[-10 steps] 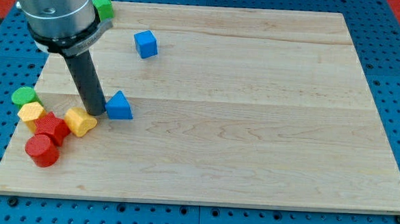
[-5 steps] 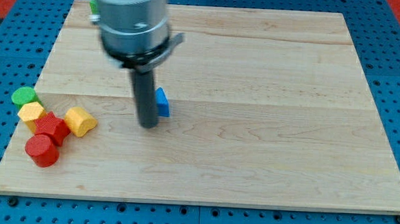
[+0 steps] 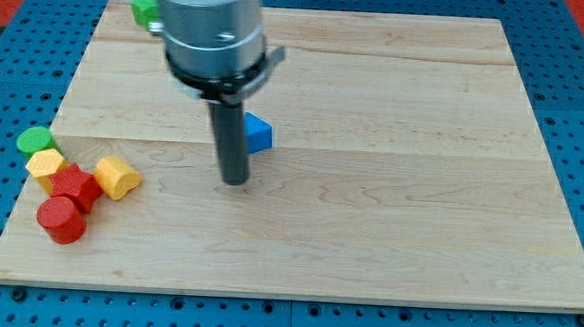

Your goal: Push blue triangle diagonally below blue cube

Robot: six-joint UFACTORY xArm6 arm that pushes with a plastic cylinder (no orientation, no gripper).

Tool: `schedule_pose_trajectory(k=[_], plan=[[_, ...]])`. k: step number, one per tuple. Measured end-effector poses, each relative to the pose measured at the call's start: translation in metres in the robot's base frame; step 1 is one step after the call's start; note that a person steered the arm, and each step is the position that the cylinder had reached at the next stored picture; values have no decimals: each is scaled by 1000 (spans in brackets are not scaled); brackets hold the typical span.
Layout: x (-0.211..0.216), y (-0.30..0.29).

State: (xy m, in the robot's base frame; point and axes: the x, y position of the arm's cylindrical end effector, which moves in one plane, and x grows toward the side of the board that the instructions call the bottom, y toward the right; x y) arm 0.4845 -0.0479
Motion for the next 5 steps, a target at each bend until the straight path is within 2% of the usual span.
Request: schedule_pose_trajectory(k=[1,2,3,4,5], plan=[[-42,11],[-56,23],[-6,21],[5,-47],[-16,-82]])
